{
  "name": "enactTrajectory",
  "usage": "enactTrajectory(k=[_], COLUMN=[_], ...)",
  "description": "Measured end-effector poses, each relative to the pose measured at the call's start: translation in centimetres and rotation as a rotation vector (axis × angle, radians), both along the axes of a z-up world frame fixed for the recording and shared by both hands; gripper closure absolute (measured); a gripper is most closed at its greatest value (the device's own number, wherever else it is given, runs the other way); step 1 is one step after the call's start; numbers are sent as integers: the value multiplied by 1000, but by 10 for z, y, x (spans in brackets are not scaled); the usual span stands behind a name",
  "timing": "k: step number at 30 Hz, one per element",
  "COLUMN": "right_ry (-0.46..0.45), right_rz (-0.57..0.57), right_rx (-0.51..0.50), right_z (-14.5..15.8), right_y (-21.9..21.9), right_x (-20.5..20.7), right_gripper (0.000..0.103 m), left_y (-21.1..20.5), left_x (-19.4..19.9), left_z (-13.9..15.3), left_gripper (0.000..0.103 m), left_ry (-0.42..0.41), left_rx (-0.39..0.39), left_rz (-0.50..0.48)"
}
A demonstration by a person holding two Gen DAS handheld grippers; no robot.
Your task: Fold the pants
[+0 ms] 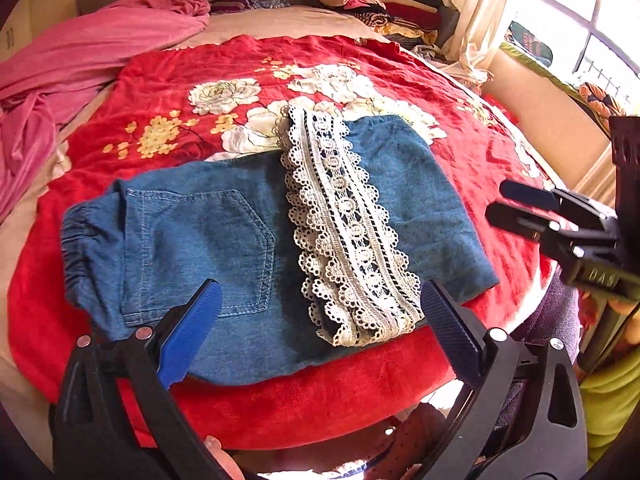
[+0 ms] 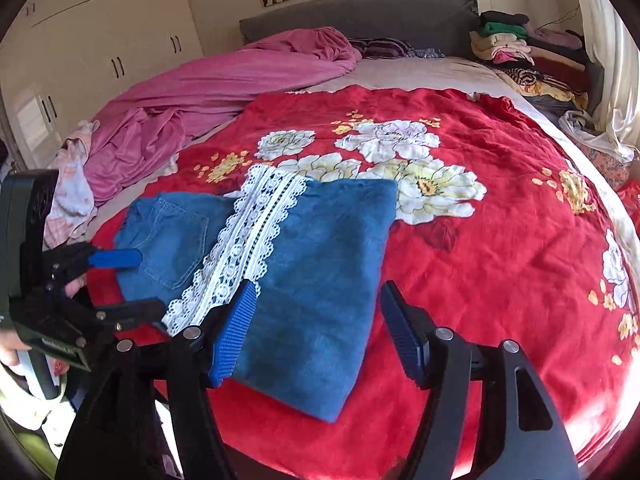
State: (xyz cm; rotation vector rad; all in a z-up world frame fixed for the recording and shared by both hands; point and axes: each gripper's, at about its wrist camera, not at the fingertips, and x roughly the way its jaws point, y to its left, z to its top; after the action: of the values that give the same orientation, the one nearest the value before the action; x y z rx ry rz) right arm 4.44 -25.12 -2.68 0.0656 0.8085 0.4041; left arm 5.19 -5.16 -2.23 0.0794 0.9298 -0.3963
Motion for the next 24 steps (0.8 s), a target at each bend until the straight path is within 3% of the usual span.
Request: enactTrajectory(k=[12,15,24], right_ry=[187,189,35], right_rz=[116,130,81], right_rx=[-67,-39,-37], right_z=[-56,-42,23], right_y=[57,57,51], right_x=[-4,-9,-12], right_gripper=[37,33,30], left_y=[21,33,91], left_x=[-14,-15,-18], left_z=[20,21,38], left_gripper=[10,10,10], left_ry=[-57,-62,-172], left_rx=[-3,-9,10], left_rz=[74,95,257])
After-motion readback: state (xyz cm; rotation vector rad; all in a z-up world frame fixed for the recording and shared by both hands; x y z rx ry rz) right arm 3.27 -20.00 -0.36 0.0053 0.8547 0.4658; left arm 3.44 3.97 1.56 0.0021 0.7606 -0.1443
